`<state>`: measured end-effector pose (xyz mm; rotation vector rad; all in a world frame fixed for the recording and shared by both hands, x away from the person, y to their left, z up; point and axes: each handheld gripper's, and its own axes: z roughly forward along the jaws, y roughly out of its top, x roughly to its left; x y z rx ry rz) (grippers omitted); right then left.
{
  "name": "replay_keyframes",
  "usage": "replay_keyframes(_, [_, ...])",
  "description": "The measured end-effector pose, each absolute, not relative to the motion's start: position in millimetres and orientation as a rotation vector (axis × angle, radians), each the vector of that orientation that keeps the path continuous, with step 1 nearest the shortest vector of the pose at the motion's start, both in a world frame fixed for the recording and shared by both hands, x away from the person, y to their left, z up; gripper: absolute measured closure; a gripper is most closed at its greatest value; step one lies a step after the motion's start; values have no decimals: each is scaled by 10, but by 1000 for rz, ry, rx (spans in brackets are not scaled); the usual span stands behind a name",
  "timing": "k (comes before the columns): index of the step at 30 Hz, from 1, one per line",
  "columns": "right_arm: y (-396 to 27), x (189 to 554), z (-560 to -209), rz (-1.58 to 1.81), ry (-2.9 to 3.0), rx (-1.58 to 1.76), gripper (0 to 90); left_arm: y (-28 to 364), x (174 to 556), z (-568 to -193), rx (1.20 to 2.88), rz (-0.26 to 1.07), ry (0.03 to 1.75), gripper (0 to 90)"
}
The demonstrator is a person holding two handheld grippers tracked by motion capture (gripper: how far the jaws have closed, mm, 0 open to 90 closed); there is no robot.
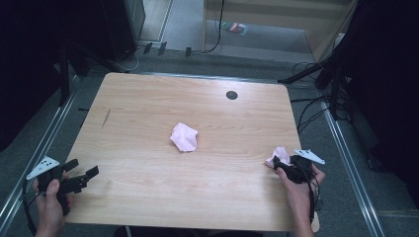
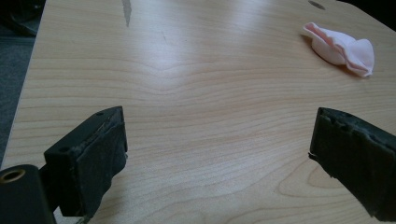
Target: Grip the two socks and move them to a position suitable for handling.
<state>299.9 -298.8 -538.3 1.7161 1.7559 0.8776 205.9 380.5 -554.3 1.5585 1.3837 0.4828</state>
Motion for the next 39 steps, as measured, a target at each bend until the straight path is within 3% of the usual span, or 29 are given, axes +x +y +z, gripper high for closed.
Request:
replay_keyframes(5, [-2979,2994,-5463,864,1750,1709,359,3807,2058,-5543,1559,483,1385,39])
replay_keyframes(10, [-3030,2940,-5485,893,1738,1672,565,3807,2058,-5544,1559,485,1385,39])
replay_keyframes(18, [-3044,2930,-5484,928,1742,1679,765,3770,2049,-5534,1558,547,1419,39])
replay_keyframes(30, [-3167,2824,-5307,1053,1661,1727,793,3732,2073,-5472,1577,543,1416,39])
replay_keyframes(39, [-2985,2677,-5055,1107,1669,1669,792,3412,2104,-5323,1614,535,1336,39])
